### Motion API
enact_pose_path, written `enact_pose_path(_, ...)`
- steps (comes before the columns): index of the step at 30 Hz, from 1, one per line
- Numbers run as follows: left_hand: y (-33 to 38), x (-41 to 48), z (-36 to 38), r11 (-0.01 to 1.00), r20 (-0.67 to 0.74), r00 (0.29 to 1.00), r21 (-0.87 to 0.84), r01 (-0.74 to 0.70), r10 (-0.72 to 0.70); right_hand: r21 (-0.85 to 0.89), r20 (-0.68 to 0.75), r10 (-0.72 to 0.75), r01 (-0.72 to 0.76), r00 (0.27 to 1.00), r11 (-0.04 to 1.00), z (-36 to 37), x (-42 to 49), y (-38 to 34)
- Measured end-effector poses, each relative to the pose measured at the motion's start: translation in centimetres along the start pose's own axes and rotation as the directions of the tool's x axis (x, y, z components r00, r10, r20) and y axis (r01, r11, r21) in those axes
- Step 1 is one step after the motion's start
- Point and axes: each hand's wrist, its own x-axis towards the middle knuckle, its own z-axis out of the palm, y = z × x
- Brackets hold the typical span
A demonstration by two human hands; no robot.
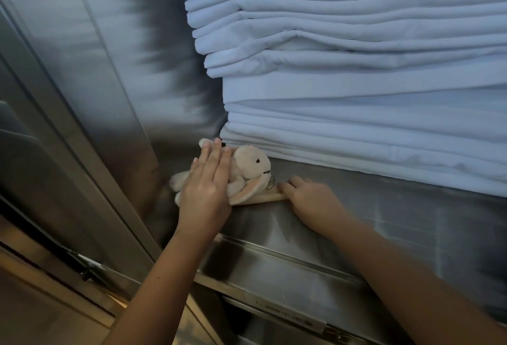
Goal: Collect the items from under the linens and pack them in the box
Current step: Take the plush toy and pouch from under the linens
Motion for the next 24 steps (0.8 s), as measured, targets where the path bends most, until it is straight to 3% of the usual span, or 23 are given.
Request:
enact_pose_path(4,-0.1,-0.2,-0.2,0.999,0.002,1.000,0.031,0.020,-0.020,-0.022,0.043,0.010,-0.010,0.999,1.000,-0.9,0.8,-0.3)
enact_pose_path(13,0.9,-0.3,-0.8,0.997,0.025,0.998,0.048,0.053,-0.055,0.101,0.203,0.085,-0.107,0.976,0.989,-2.5,2.3,-0.2)
enact_pose_path(24,1.6,-0.9,-1.3,0.997,0.026,0.998,0.057,0.059,-0.060,-0.112,-0.039,0.043,-0.047,0.998,0.993,-1.4,0.2,0.1)
